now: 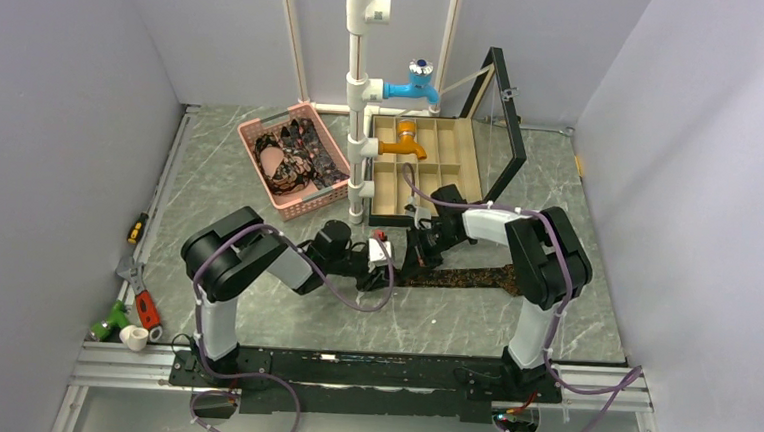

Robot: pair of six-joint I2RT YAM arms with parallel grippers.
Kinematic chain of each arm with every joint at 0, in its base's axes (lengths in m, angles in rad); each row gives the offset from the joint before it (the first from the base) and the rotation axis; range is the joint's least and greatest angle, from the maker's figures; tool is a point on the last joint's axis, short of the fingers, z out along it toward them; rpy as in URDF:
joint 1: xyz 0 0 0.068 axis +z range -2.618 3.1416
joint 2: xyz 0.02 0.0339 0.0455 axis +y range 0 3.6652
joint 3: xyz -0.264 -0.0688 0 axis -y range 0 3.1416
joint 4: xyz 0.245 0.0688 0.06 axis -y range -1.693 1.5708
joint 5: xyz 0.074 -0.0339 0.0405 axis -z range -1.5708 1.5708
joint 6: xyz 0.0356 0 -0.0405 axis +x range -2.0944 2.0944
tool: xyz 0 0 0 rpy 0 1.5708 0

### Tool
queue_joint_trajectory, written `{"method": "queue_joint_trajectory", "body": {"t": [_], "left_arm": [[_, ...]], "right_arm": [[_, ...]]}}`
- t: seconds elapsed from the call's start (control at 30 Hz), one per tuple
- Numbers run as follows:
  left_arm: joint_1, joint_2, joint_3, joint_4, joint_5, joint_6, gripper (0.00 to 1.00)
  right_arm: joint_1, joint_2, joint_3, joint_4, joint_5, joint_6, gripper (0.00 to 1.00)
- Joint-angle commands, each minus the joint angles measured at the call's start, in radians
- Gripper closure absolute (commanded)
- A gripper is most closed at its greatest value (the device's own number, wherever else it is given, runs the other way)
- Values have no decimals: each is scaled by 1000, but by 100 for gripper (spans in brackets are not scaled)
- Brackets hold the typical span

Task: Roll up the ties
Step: Roll the tie at the center of the board.

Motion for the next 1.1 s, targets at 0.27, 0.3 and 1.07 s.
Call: {"method": "queue_joint_trajectory", "body": {"t": [0.27,0.3,1.07], "left_arm": [[-27,-107,124,-694,-141,215,91],[-29,-112,124,-720,-152,224,91],[-69,-73,175,-813,-211,262,91]], "right_arm": [[-50,-110,-4,-129,16,-54,76],[-57,-127,-5,-149,7,-60,73],[-21,-19,21,90,-144,189,65]]}}
